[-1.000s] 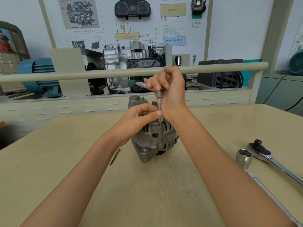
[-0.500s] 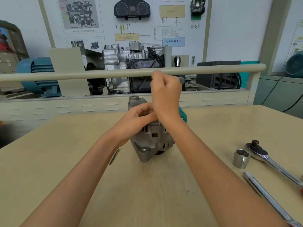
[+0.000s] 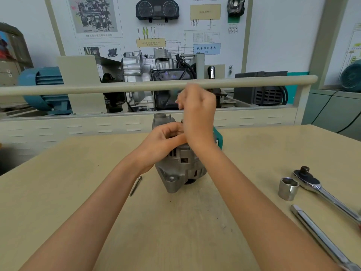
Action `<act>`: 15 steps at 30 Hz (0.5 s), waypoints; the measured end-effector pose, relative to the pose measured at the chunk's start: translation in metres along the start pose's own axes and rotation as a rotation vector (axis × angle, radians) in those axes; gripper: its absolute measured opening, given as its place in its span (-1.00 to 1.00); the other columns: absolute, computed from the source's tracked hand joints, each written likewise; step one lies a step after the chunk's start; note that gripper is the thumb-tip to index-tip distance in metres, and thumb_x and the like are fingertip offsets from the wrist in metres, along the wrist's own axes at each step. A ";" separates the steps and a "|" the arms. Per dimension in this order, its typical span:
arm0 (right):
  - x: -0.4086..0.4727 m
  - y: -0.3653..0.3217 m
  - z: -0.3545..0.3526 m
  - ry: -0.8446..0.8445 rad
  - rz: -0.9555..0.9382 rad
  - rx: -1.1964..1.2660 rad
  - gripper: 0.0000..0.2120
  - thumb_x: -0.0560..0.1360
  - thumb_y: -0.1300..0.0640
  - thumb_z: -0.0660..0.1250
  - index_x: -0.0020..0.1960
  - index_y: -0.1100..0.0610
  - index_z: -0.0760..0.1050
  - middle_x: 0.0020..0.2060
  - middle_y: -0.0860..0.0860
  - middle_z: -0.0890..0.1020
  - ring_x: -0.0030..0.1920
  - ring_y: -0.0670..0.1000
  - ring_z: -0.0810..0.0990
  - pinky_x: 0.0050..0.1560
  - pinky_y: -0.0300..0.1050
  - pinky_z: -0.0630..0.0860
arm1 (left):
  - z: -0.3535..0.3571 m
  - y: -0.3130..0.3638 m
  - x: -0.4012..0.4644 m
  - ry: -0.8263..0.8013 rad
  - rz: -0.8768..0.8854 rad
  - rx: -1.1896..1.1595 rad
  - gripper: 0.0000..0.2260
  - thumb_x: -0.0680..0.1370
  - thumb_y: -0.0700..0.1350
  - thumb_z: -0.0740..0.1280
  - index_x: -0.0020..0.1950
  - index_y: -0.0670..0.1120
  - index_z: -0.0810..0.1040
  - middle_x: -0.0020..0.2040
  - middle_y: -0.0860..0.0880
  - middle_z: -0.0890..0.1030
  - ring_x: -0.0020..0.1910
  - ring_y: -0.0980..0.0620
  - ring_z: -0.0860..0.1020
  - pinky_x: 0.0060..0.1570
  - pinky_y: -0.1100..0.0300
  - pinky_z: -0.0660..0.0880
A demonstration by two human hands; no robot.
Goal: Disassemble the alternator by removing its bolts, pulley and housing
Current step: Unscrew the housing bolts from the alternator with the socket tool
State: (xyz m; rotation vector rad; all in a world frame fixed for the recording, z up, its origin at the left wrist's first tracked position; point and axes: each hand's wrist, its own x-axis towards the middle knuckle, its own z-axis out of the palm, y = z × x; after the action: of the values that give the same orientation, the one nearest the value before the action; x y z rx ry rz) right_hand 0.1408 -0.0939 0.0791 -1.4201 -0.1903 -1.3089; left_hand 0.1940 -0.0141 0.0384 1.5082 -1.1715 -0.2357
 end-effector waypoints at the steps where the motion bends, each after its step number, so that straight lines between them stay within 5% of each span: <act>1: -0.005 0.003 0.002 0.049 -0.153 -0.243 -0.66 0.43 0.19 0.14 -0.52 0.09 0.26 -0.55 -0.08 0.29 -0.42 -0.08 0.30 -0.28 -0.22 0.32 | -0.001 0.000 -0.001 0.015 -0.006 0.023 -0.79 0.54 -0.35 0.27 -0.17 -0.07 0.55 -0.34 0.14 0.64 -0.31 0.26 0.57 -0.26 0.41 0.46; 4: -0.015 0.010 0.006 0.166 -0.445 -0.875 -0.74 0.43 0.16 0.19 -0.38 0.21 0.51 -0.42 0.02 0.46 -0.26 0.03 0.40 -0.05 -0.08 0.31 | -0.003 -0.004 0.000 0.063 -0.034 0.091 -0.75 0.52 -0.40 0.21 -0.17 -0.09 0.53 -0.30 0.01 0.58 -0.32 0.19 0.48 -0.26 0.28 0.39; 6: -0.016 0.010 0.006 0.152 -0.455 -0.925 -0.73 0.42 0.14 0.19 -0.38 0.21 0.53 -0.39 0.06 0.50 -0.25 0.06 0.42 -0.03 -0.07 0.30 | -0.002 -0.002 -0.001 0.069 -0.036 0.085 -0.76 0.53 -0.39 0.22 -0.15 -0.07 0.53 -0.25 -0.03 0.58 -0.29 0.19 0.49 -0.23 0.27 0.41; 9: -0.006 0.002 0.007 0.044 -0.270 -0.534 -0.67 0.39 0.15 0.17 -0.53 0.05 0.21 -0.56 -0.12 0.29 -0.40 -0.05 0.28 -0.22 -0.13 0.25 | 0.000 0.000 -0.001 0.031 -0.013 0.033 -0.76 0.55 -0.36 0.25 -0.18 -0.04 0.55 -0.34 0.15 0.64 -0.32 0.29 0.56 -0.28 0.43 0.44; 12: 0.006 -0.006 0.001 -0.038 0.091 0.049 -0.63 0.39 0.16 0.12 -0.57 0.06 0.16 -0.63 -0.07 0.24 -0.52 -0.08 0.22 -0.40 -0.24 0.28 | 0.000 -0.001 0.001 0.019 -0.014 -0.005 -0.87 0.57 -0.21 0.30 -0.03 -0.01 0.60 -0.18 0.15 0.69 -0.14 0.24 0.63 -0.15 0.42 0.49; 15: 0.019 -0.003 -0.013 -0.179 0.367 0.549 -0.58 0.42 0.20 0.09 -0.61 0.08 0.21 -0.65 0.01 0.28 -0.50 0.01 0.30 -0.18 -0.18 0.46 | -0.001 0.000 0.001 0.006 -0.028 -0.027 -0.87 0.54 -0.13 0.32 0.05 -0.01 0.62 -0.10 0.14 0.69 -0.08 0.23 0.63 -0.12 0.43 0.48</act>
State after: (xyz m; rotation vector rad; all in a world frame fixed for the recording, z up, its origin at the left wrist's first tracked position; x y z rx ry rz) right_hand 0.1375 -0.1129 0.0921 -1.0346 -0.3593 -0.7496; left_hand 0.1953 -0.0139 0.0389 1.5011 -1.1383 -0.2647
